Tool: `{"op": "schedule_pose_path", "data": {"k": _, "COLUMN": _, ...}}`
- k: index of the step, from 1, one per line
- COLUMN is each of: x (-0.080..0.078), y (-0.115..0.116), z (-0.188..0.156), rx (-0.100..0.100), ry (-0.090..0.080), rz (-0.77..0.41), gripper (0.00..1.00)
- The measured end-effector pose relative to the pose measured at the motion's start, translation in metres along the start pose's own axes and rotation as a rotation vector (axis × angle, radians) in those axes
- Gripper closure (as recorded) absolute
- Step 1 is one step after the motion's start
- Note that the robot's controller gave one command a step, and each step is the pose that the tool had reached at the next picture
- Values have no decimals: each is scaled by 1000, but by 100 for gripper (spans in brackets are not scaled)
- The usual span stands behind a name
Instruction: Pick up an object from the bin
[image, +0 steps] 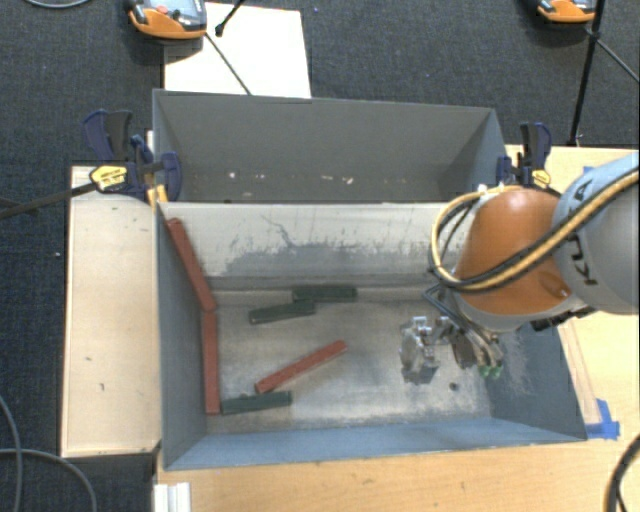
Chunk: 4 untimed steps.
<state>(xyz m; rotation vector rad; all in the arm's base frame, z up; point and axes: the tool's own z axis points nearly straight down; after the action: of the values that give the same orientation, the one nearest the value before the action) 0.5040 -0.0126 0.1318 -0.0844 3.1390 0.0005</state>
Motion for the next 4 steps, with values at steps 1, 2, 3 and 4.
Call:
{"op": "schedule_pose_path", "data": {"k": 1, "x": 0, "y": 0, "z": 0, "rx": 0, "ry": 0, "rz": -2, "gripper": 0}}
{"op": "schedule_pose_path", "data": {"k": 2, "x": 0, "y": 0, "z": 0, "rx": 0, "ry": 0, "rz": -3, "gripper": 0}}
{"op": "schedule_pose_path", "data": {"k": 3, "x": 8, "y": 27, "z": 9, "rx": 3, "ry": -2, "rz": -106, "gripper": 0}}
{"op": "schedule_pose_path", "data": {"k": 4, "x": -21, "y": 65, "z": 42, "rx": -1, "ry": -3, "rz": -167, "gripper": 0}}
